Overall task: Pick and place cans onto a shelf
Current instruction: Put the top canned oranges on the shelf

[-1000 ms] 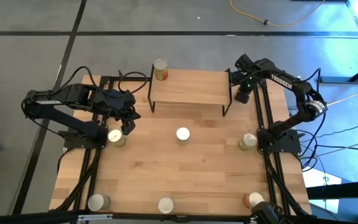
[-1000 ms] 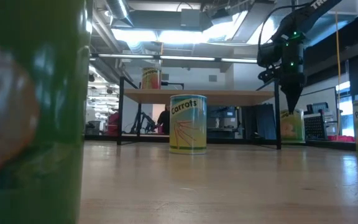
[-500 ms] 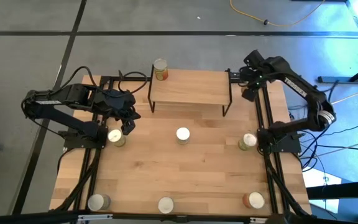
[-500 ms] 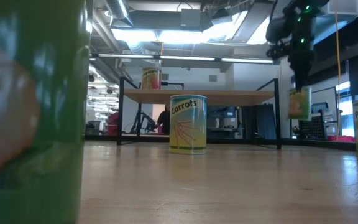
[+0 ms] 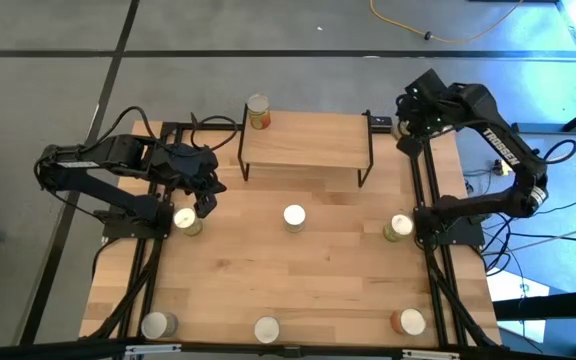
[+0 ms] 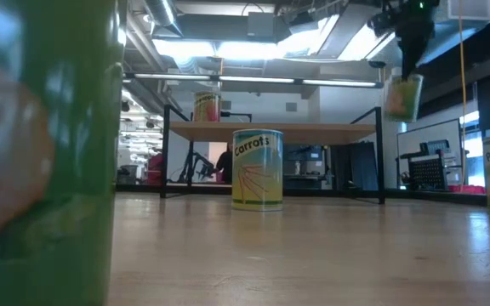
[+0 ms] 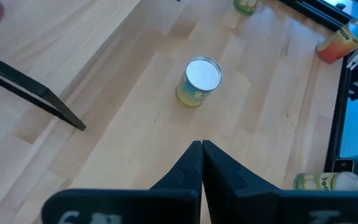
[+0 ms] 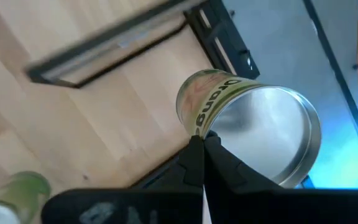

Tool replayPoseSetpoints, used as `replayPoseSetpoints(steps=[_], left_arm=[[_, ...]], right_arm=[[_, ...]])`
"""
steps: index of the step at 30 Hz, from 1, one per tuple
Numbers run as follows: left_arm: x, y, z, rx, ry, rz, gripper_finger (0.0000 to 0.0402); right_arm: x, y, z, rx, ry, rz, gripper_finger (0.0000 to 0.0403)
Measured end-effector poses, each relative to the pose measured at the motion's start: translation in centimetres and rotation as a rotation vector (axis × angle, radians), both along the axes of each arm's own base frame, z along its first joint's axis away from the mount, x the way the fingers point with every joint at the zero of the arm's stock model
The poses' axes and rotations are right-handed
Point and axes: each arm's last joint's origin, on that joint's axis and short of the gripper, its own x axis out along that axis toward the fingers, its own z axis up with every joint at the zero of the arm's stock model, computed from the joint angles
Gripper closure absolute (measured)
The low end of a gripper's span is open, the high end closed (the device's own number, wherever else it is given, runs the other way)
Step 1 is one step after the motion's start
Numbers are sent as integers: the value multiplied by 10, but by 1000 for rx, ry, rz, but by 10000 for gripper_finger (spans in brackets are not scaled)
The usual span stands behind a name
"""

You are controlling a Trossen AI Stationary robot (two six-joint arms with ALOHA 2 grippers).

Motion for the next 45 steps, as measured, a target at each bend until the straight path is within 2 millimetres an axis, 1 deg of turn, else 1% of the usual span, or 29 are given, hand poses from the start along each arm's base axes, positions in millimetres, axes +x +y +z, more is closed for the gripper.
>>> replayPoseSetpoints(steps=[4, 7, 10, 14, 18, 21, 25, 28, 33, 37, 45], left_arm=[[0, 0, 0, 12, 2, -13, 401], [0, 0, 0, 13, 2, -13, 401], [0, 0, 0, 14, 2, -14, 401], [0, 0, 0, 20, 3, -21, 401], [0, 0, 0, 21, 3, -22, 401], [0, 0, 0, 21, 3, -22, 401], [0, 0, 0, 21, 3, -22, 401], [0, 0, 0, 21, 3, -22, 401], [0, 0, 0, 22, 3, -22, 401], [0, 0, 0, 18, 3, -26, 401], [0, 0, 0, 17, 4, -30, 401]], right_arm=[[13, 12, 20, -36, -61, 47, 403], [26, 20, 30, -62, -82, 89, 403], [43, 26, 34, -63, -85, 155, 403], [71, 31, 34, -59, -94, 223, 403], [101, 36, 28, -67, -62, 301, 403], [122, 39, 17, -51, -15, 367, 403], [144, 39, -1, -14, 44, 406, 403], [157, 40, -13, 15, 87, 446, 403], [167, 38, -24, 34, 128, 478, 403], [170, 36, -26, 31, 142, 486, 402], [172, 35, -26, 17, 127, 492, 368]])
